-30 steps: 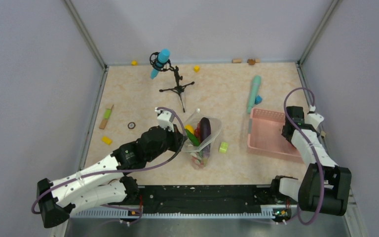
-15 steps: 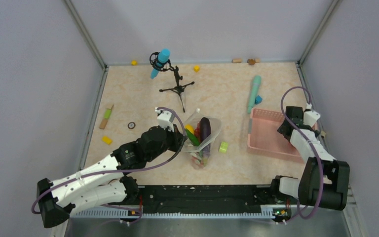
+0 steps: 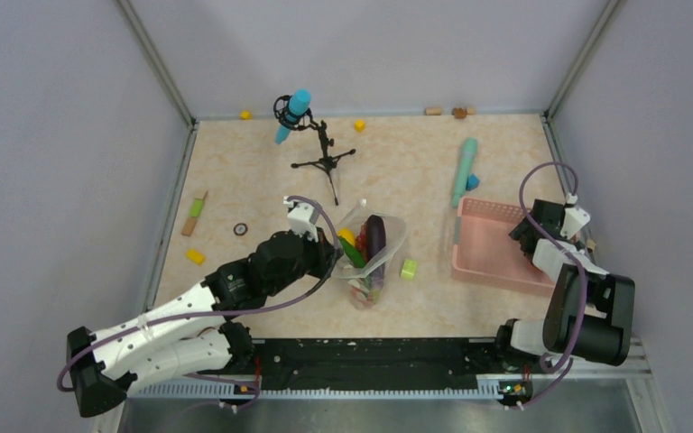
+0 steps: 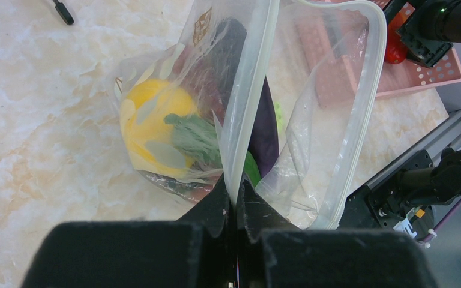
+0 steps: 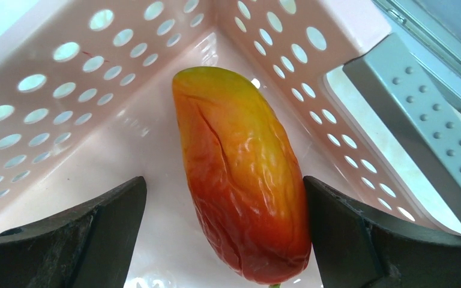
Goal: Place the food in the zip-top bag and seal the zipper
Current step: Pick up the fake fruit from the bin.
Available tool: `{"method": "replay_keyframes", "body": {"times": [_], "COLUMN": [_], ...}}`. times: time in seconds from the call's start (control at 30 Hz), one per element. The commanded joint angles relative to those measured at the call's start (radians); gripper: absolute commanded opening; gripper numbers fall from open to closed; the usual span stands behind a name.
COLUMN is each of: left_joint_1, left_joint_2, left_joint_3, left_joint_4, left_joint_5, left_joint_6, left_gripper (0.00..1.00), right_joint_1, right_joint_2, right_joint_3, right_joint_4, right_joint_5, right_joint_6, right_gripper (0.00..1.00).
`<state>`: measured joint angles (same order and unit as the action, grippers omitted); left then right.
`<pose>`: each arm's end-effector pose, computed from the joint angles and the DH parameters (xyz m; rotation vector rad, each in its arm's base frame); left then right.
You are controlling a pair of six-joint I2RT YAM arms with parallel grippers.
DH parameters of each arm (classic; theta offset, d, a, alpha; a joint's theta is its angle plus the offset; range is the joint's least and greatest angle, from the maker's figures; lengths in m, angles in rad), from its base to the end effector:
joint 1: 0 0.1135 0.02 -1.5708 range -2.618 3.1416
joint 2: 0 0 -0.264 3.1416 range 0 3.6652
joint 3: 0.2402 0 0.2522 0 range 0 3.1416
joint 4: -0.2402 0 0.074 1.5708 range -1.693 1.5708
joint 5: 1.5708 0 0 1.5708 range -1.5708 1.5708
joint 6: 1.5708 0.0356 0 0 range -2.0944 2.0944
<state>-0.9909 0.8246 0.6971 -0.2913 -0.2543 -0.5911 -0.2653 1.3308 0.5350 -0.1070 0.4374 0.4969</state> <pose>0.1119 -0.1544 0.2916 0.2405 2.0447 -0.7631 0.2251 -0.0768 0.1535 1.0639 2.1577 -0.4334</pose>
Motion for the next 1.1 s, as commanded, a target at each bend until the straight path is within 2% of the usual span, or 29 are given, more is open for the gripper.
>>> {"method": "replay_keyframes", "body": {"times": [0.0,0.27,0.4,0.77,1.07], "left_joint_1": [0.001,0.000,0.000,0.000,0.001], "left_joint_2": [-0.018,-0.016,-0.012,0.002,0.003], "left_joint_3": [-0.004,-0.008,-0.010,-0.009,-0.014], "left_joint_4": [0.041,0.047,0.051,0.050,0.055], "left_joint_5": [0.000,-0.001,0.001,-0.030,-0.041], "left_joint_6": [0.008,0.005,0.006,0.016,0.019], "left_gripper": [0.00,0.00,0.00,0.00,0.00], "right_joint_1": [-0.010,-0.011,-0.010,-0.010,-0.011], "right_joint_2": [-0.022,-0.029,-0.008,-0.016,-0.067], "right_joint_3": [-0.052,-0.098,-0.090,-0.091,-0.102], "right_joint_4": [0.088,0.170,0.179,0.185,0.172], "right_joint_5": [-0.023,-0.016,-0.045,-0.086,-0.097], "right_joint_6": [0.005,0.017,0.018,0.041,0.046], "right_gripper": [0.98,0.98,0.94,0.63,0.47]}}
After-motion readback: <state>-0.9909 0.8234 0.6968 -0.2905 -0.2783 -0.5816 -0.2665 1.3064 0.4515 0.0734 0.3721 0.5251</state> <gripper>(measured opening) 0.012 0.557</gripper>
